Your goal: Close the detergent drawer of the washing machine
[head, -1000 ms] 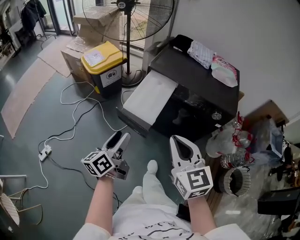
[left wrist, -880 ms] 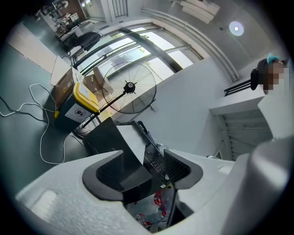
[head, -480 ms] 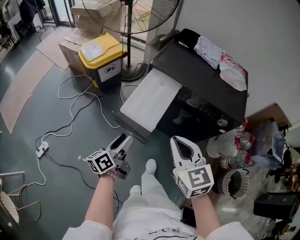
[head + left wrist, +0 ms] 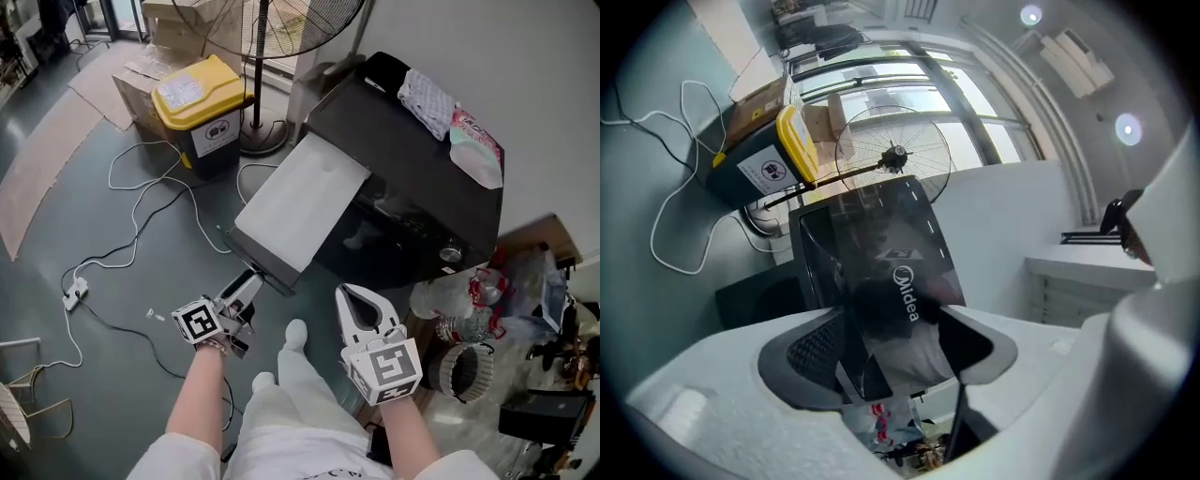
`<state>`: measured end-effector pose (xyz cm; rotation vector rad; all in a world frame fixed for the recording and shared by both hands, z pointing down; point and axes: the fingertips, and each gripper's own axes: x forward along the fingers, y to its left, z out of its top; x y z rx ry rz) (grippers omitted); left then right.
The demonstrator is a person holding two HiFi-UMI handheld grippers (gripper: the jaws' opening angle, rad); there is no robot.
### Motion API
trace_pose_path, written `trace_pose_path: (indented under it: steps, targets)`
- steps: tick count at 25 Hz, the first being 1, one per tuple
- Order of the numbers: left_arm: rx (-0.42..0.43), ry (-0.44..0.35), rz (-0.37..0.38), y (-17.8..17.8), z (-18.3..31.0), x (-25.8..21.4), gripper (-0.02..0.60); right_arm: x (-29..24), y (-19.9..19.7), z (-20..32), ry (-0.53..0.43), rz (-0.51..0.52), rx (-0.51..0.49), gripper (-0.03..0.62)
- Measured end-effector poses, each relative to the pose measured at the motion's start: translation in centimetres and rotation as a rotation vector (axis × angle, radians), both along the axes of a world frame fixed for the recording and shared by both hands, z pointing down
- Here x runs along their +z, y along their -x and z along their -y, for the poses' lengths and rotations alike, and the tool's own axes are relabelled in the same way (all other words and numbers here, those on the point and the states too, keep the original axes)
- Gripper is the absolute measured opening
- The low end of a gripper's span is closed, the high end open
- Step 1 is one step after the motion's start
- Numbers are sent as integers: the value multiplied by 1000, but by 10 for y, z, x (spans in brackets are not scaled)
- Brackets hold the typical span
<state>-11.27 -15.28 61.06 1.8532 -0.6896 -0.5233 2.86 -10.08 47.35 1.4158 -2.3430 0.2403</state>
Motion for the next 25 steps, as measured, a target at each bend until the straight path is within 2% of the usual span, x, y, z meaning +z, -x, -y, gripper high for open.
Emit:
trace_pose_path:
  steps: [4, 10, 20, 25]
  targets:
    - [30, -23, -138, -5, 3, -2, 309, 11, 1, -5, 21, -3, -1, -8]
    - [55, -75, -269, -10, 7, -13, 329, 22, -1, -11, 50, -8, 5, -8]
    - [52, -19, -243, -12, 7, -18, 331, 3, 5, 1, 28, 22, -1, -8]
    - [55, 10, -231, -17, 6, -26, 331, -6, -1, 11, 17, 64, 35, -8]
